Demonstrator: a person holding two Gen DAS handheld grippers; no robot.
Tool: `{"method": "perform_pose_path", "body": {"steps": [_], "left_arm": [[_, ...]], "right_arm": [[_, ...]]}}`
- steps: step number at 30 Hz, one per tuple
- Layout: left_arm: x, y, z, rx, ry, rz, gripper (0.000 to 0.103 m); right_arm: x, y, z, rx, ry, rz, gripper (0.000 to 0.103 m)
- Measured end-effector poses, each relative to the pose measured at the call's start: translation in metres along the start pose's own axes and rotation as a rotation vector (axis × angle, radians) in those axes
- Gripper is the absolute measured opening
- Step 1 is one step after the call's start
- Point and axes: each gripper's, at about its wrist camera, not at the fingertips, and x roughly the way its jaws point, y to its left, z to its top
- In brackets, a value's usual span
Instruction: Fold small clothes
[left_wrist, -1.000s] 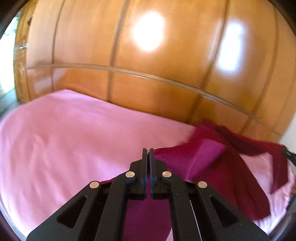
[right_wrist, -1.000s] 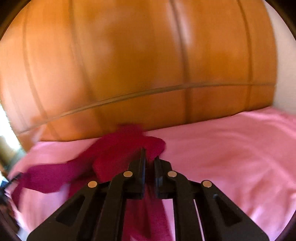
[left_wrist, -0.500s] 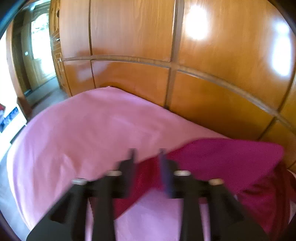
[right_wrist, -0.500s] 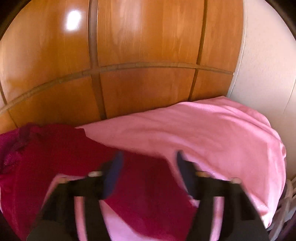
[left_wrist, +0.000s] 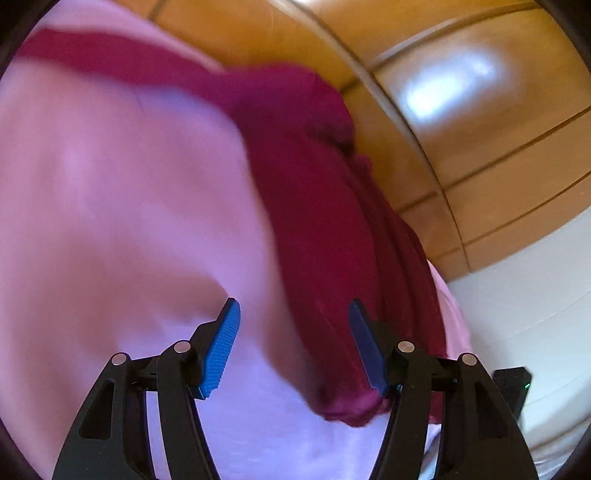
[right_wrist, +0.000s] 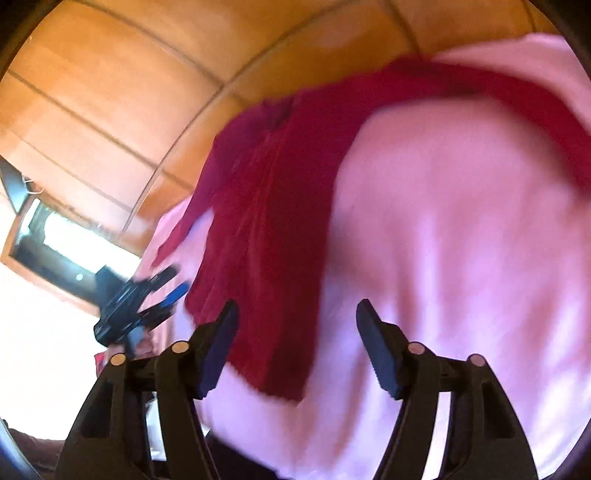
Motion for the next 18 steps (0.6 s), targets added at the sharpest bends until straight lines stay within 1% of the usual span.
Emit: {"method": "perform_pose_path", "body": {"steps": [1,2,3,4,5,6,7,9,12,15,17,18], "left_arm": [[0.006,-0.006,-0.007,0.003,0.005,-0.015,0.060],[0.009,-0.010,-0.008,0.007,0.000,-0.019,0.055],[0.014,-0.014,-0.010,0.003,0.014,-0.035,0.038],[0.017,-0.016,-0.010,-0.004,0.039,-0.054,0.028],[0.019,-0.021,-0.011,-0.003,0.051,-0.054,0.011],[0.020,-0.025,-0.012,0.010,0.042,-0.044,0.008],[0.014,-0.031,-0.009,0.024,0.031,-0.045,0.007],[0.002,-0.036,-0.001,0.013,0.022,-0.078,0.006],[-0.034,-0.047,0.014,0.026,-0.004,-0.099,0.006],[-0.086,-0.053,0.029,0.037,-0.009,-0.114,0.005],[-0.109,-0.058,0.033,0.066,-0.021,-0.082,0.005],[-0.119,-0.058,0.032,0.081,-0.017,-0.057,0.005]], "right_arm": [[0.006,0.003,-0.006,-0.008,0.008,-0.010,0.046],[0.008,0.003,-0.006,-0.010,0.007,-0.013,0.032],[0.009,0.004,-0.005,-0.013,0.004,-0.011,0.018],[0.005,0.012,-0.007,-0.022,-0.002,-0.012,0.016],[0.004,0.016,-0.004,-0.033,-0.014,-0.016,0.013],[-0.002,0.022,-0.001,-0.055,-0.036,-0.026,0.011],[-0.010,0.020,0.004,-0.070,-0.050,-0.029,0.010],[-0.024,0.032,0.007,-0.106,-0.090,-0.031,0.009],[-0.057,0.056,0.011,-0.167,-0.156,-0.031,0.009],[-0.089,0.066,0.008,-0.188,-0.202,-0.003,0.008],[-0.106,0.064,0.000,-0.186,-0.201,0.026,0.008],[-0.110,0.062,-0.008,-0.190,-0.190,0.016,0.008]]}}
